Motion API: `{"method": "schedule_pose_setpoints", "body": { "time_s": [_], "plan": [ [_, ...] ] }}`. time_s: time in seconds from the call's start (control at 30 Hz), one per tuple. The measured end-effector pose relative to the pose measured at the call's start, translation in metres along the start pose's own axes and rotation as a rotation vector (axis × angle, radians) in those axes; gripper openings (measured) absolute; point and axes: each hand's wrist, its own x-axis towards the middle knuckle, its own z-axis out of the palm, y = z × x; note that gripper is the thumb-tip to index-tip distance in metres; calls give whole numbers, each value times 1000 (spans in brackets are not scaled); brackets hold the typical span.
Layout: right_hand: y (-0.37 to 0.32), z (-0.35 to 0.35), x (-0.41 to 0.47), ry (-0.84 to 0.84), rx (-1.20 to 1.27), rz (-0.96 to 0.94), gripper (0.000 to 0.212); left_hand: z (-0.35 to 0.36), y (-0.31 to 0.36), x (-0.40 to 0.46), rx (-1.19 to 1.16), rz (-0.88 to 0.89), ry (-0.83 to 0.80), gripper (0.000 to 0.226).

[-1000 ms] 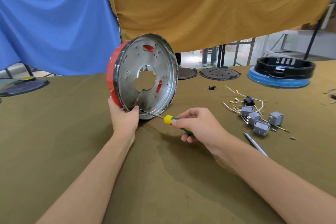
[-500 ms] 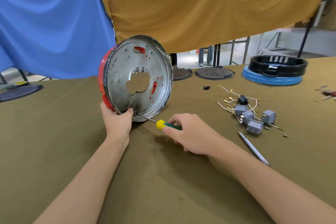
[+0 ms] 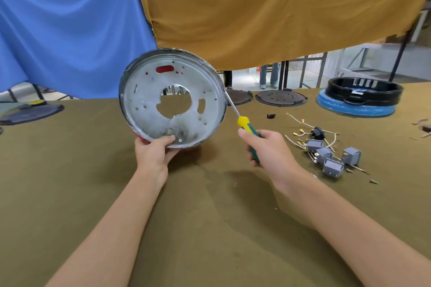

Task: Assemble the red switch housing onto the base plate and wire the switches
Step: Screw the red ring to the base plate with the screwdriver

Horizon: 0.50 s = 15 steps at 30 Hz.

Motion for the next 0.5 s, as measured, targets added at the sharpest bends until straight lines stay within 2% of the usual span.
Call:
{"method": "schedule_pose_setpoints", "body": {
  "time_s": [0.2,0.33,0.4,0.5],
  "plan": [
    [8,-3,8,131,76,31,41,1,-1,-5,39,-106,-177,57],
    [10,-8,12,179,290,92,26,5,-3,-10,106,-106,-297,48],
    [12,-8,12,203,365,130,27,6,-4,-11,115,-87,-329,44],
    [15,-6,11,224,387,146,32,7,-9,-17,176,-36,-445,58]
  ]
}}
